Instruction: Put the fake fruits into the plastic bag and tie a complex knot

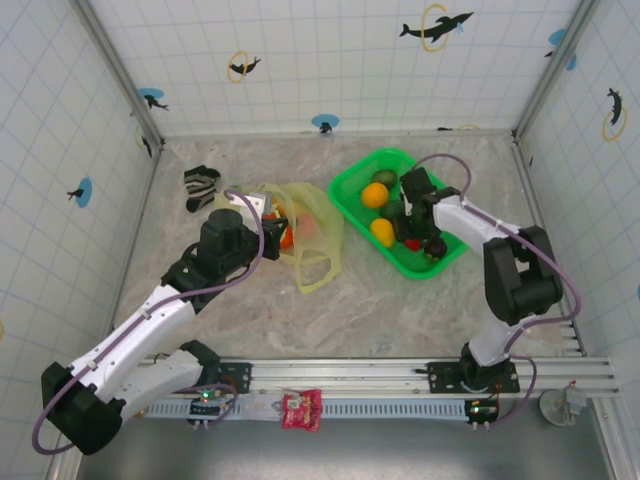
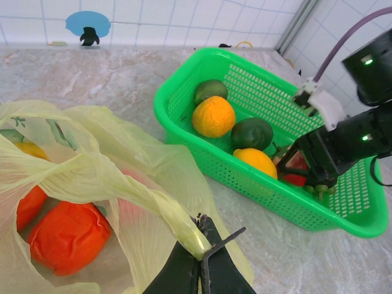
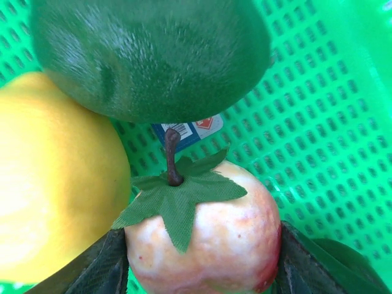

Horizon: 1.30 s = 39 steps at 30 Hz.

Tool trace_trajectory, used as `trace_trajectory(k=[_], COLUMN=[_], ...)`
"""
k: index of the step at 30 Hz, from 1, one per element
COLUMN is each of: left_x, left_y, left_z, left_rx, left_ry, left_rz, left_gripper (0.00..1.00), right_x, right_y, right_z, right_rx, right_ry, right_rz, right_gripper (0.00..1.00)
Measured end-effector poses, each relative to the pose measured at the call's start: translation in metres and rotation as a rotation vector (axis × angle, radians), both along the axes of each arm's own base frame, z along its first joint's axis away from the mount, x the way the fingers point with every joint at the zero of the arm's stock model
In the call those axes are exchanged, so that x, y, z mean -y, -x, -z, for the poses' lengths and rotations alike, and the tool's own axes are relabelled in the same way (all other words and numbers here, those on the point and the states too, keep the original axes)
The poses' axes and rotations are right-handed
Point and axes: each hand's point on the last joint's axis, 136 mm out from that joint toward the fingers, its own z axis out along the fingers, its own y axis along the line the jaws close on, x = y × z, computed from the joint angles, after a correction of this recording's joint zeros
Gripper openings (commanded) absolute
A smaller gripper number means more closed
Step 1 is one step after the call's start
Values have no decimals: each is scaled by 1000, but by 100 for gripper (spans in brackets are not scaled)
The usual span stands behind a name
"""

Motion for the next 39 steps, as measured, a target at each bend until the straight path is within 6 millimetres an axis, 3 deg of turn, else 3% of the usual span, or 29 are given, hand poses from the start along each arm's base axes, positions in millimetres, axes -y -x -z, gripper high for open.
trace_trajectory(k=[4,8,11,14,18,23,27,34,39], left_x=[0,0,0,0,0,0,0,-3,-3], left_y=[0,0,0,0,0,0,0,4,5], left_z=[0,0,0,0,-2,-3,-5,-16,-18], left_rx=[0,0,0,0,3,3,9,31,38], left_ry=[0,0,0,1,4,6,10,35,40], left_rz=[0,0,0,0,0,-1,-1,-2,-2], left_gripper=[0,0,0,0,0,0,0,0,0], right_x=[-3,-21,-43,-83,-145,-206,-253,-332,-366], right_y=[-4,-2,4,18,49,61,55,32,14], right_z=[-45,-92,-121,-136,-136,-113,-94,-93,-85], right_rx=[119,234,285,304,256,157,85,117,145], right_ry=[-59,-205,-342,-467,-608,-729,-798,-899,-975], right_rz=[2,-37,-90,-187,-325,-395,-413,-464,-441], right_gripper=[50,50,50,50,48,47,47,48,75])
